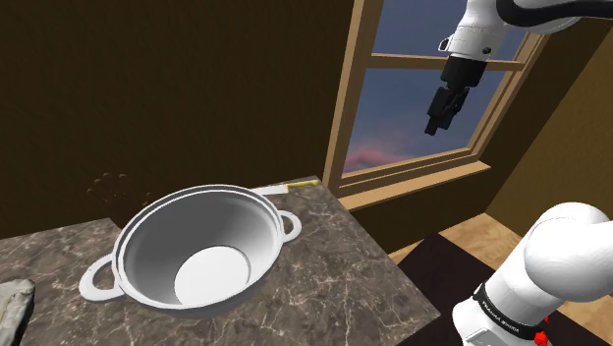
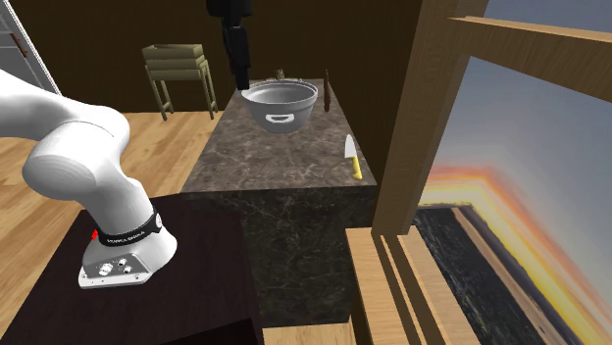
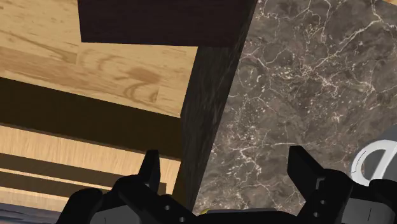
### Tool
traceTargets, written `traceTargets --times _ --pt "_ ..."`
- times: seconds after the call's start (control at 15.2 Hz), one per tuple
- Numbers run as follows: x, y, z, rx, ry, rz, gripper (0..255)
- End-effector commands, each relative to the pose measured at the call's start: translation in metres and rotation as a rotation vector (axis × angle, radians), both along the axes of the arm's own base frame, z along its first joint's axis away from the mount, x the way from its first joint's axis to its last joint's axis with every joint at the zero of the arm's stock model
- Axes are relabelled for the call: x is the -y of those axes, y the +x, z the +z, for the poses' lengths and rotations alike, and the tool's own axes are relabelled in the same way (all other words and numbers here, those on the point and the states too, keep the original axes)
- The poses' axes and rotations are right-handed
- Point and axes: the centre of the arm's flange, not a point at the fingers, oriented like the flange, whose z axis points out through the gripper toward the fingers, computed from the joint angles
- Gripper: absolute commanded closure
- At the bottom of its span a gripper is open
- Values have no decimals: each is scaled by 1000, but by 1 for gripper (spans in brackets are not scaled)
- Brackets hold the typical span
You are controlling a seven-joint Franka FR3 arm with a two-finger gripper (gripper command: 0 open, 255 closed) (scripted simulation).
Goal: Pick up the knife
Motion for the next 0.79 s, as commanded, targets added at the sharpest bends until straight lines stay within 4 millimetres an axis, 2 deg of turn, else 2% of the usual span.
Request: traceTargets --times 0.0,0.73 --pt "0 0 0 0 0 0 0" --pt "-4 98 -96 86 -20 345 0"
